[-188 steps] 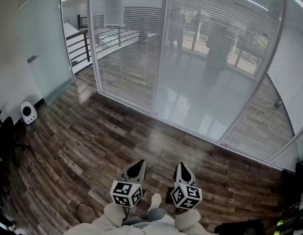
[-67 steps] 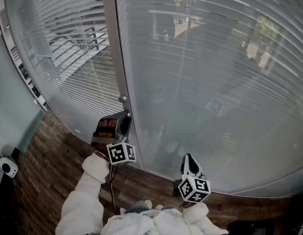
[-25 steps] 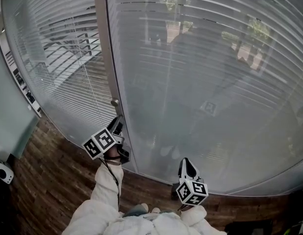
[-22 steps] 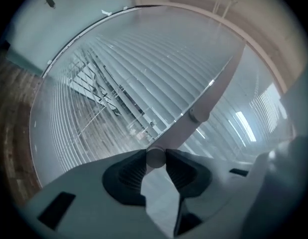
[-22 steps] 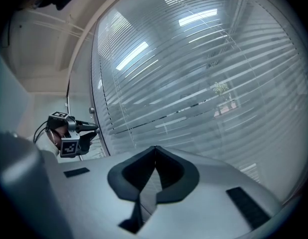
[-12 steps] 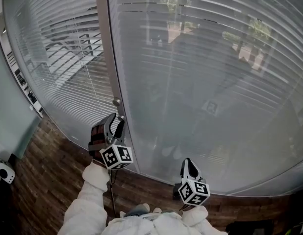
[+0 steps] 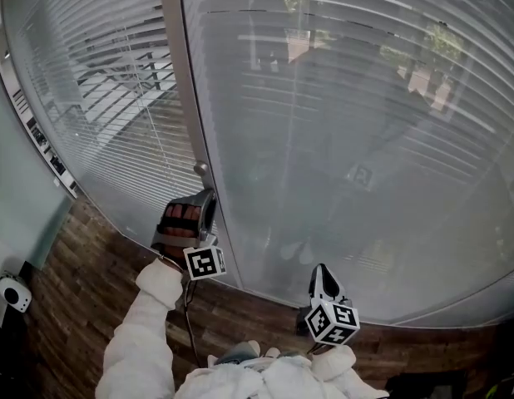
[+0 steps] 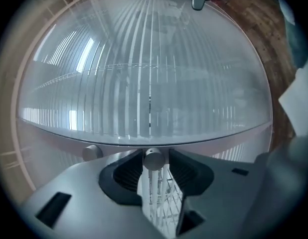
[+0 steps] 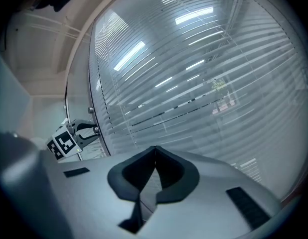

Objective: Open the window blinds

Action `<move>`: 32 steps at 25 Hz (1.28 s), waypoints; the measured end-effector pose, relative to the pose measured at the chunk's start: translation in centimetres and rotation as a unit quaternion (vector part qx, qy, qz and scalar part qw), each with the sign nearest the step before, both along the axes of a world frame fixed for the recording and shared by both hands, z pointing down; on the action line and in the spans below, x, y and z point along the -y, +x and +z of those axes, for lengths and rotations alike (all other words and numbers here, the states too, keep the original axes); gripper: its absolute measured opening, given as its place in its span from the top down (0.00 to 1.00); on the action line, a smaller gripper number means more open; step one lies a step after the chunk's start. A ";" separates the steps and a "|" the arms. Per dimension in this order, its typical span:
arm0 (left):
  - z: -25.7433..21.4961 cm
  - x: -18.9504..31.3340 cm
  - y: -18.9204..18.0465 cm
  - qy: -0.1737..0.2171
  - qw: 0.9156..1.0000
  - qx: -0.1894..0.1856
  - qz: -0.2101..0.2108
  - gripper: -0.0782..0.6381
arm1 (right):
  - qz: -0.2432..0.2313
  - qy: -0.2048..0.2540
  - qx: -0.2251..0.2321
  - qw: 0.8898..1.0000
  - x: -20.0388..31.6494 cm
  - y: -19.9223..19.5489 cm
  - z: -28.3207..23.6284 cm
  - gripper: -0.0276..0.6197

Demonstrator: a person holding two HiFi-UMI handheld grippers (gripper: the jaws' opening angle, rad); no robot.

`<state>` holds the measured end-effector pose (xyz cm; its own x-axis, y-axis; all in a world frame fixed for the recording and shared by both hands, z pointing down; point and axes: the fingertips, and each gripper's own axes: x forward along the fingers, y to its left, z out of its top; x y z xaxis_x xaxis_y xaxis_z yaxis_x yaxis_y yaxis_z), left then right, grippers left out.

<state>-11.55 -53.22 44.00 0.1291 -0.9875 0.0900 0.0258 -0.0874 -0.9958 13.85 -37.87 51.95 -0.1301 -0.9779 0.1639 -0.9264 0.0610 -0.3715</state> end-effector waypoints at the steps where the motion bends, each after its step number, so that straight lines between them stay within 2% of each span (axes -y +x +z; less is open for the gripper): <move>1: -0.2 0.0 0.0 0.003 1.000 -0.006 0.000 0.68 | 0.003 -0.001 0.000 1.000 0.0 0.1 0.1 0.94; 3: -0.5 -0.1 -0.1 -0.006 0.999 -0.042 -0.001 0.72 | 0.007 -0.002 0.000 1.000 0.0 0.4 0.1 0.94; 5: -0.7 0.0 -0.1 -0.029 0.993 -0.115 -0.003 0.72 | 0.011 -0.001 0.000 1.000 0.1 0.5 0.1 0.94; 7: -0.6 0.2 -0.3 -0.041 0.981 -0.192 -0.006 0.72 | 0.014 0.001 -0.001 1.000 0.3 0.6 0.0 0.94; 10: -0.6 0.2 -0.5 -0.053 0.958 -0.281 -0.017 0.72 | 0.014 0.002 -0.001 1.000 0.7 0.5 -0.1 0.94; 12: -0.7 0.2 -0.6 -0.080 0.931 -0.355 -0.021 0.72 | 0.010 0.002 -0.001 1.000 0.9 0.2 -0.1 0.94; 13: -0.8 0.2 -0.7 -0.098 0.913 -0.396 -0.020 0.72 | 0.008 0.002 -0.001 1.000 1.0 0.1 -0.2 0.94; 15: -1.1 0.3 -0.8 -0.134 0.870 -0.474 -0.019 0.72 | 0.003 0.003 -0.002 1.000 1.2 -0.2 -0.2 0.94; 17: -1.3 0.3 -1.1 -0.158 0.831 -0.532 -0.020 0.72 | 0.000 0.004 -0.002 1.000 1.3 -0.4 -0.2 0.94; 19: -1.3 0.3 -1.3 -0.168 0.806 -0.567 -0.027 0.72 | 0.000 0.007 -0.002 1.000 1.4 -0.4 -0.3 0.94; 25: -1.3 0.2 -1.3 -0.184 0.739 -0.647 -0.039 0.72 | 0.006 0.009 -0.002 1.000 1.4 0.4 -0.4 0.94; 29: -1.4 0.3 -1.7 -0.190 0.682 -0.704 -0.046 0.72 | 0.007 0.008 -0.003 1.000 1.2 0.5 -0.4 0.94; 32: -1.5 0.3 -1.9 -0.193 0.649 -0.735 -0.050 0.72 | 0.009 0.009 -0.004 1.000 1.0 0.6 -0.5 0.94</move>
